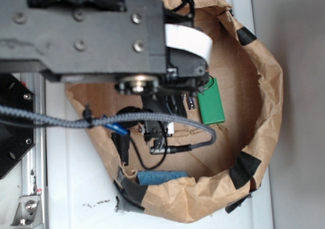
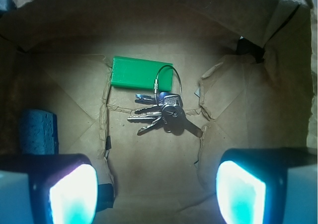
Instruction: Grab the silver keys.
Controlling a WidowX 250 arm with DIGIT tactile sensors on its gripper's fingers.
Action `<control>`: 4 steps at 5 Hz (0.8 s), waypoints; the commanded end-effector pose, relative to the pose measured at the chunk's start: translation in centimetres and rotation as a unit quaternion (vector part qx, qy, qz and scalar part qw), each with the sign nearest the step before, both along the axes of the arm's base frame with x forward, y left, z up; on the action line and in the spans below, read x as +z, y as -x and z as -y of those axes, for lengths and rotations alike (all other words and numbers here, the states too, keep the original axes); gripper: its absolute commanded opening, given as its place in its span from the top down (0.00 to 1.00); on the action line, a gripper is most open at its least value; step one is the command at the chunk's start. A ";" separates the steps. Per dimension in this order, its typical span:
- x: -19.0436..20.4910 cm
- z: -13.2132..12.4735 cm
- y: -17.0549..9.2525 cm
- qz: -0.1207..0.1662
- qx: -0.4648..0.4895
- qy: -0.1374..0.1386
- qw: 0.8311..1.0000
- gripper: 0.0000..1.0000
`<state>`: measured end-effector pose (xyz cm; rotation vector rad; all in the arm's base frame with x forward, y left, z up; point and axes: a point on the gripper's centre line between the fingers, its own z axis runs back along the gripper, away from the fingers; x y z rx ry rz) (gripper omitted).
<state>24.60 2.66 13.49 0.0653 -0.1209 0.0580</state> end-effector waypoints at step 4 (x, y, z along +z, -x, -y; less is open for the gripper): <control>-4.0 0.1 -5.7 0.068 -0.009 -0.041 0.997 0.00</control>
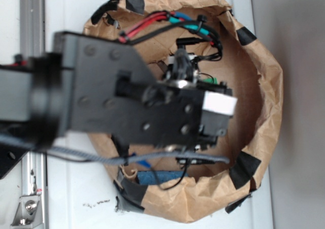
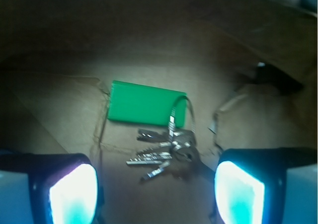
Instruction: Grab the silver keys.
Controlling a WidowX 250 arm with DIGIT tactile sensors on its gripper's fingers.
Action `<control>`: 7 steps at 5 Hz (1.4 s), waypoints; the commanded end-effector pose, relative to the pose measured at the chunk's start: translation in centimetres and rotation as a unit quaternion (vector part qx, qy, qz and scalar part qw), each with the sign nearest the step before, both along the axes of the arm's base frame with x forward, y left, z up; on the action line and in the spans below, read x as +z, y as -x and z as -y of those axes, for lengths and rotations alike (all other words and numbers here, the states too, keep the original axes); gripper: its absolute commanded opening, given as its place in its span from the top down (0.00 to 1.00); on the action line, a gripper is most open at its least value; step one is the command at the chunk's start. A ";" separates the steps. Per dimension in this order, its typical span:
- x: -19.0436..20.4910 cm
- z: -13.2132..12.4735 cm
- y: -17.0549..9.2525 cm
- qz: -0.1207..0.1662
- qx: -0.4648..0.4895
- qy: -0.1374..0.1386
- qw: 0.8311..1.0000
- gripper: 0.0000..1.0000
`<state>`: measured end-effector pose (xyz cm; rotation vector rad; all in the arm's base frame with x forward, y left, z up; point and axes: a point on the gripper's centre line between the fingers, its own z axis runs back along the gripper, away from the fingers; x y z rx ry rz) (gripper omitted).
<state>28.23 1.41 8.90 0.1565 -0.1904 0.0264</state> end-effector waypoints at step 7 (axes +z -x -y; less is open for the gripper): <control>-1.5 -2.6 -0.6 0.007 -0.044 0.018 0.999 0.00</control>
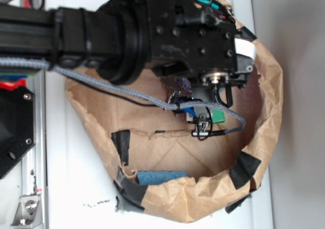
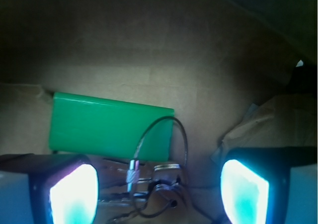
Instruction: Grab the silver keys.
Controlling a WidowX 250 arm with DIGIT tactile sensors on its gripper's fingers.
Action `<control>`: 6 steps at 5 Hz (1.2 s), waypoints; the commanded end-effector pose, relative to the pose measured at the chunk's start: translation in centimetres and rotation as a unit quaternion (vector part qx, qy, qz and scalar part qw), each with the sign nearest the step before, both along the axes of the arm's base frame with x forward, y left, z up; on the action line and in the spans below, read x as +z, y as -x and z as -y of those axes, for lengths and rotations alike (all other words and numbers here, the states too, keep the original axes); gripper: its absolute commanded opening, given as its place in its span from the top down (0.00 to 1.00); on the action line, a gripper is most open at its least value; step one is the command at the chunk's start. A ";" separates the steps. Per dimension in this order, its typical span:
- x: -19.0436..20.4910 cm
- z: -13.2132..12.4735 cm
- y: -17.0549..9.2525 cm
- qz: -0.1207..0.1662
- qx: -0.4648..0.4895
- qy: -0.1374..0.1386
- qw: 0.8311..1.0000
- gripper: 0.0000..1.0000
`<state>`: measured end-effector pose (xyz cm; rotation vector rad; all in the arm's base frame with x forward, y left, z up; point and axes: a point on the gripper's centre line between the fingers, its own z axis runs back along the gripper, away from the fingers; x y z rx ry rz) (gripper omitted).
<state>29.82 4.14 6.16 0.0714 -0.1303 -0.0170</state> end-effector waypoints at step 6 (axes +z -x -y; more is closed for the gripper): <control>-2.3 1.4 -1.0 0.025 -0.014 -0.067 0.997 0.00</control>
